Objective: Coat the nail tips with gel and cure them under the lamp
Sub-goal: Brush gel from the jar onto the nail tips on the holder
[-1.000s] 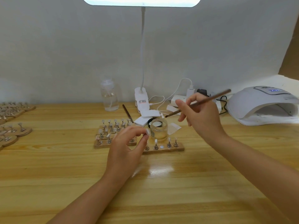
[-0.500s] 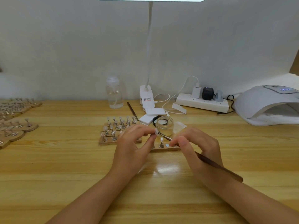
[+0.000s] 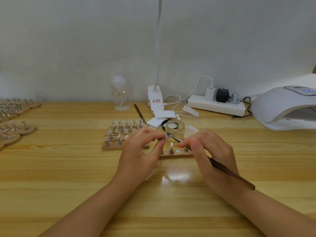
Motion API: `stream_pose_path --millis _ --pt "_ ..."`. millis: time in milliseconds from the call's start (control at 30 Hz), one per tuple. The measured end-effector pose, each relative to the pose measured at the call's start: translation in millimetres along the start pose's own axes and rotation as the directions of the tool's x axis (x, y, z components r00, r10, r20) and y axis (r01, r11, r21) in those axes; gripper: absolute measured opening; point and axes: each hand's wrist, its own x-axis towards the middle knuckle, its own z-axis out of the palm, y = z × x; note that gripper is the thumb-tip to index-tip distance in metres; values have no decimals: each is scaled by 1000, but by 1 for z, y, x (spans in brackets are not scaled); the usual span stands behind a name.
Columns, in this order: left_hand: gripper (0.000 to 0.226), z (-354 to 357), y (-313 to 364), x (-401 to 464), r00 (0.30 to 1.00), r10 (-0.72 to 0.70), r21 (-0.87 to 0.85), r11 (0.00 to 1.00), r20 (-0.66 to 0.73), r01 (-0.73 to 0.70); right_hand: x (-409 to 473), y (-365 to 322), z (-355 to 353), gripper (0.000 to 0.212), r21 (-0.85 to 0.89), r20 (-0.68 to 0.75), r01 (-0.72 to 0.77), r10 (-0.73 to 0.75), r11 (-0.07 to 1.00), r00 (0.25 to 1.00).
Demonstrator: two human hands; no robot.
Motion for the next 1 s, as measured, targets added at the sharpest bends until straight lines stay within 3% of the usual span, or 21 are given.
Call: stream_pose_path --millis 267,1000 --pt "20 0 -2 2 1000 -4 -4 1000 6 4 -1 0 2 44 20 -2 -17 17 1000 1000" --pt "27 1 0 1 1000 23 0 1000 -15 -23 -2 -2 2 53 77 -10 -49 50 996 999"
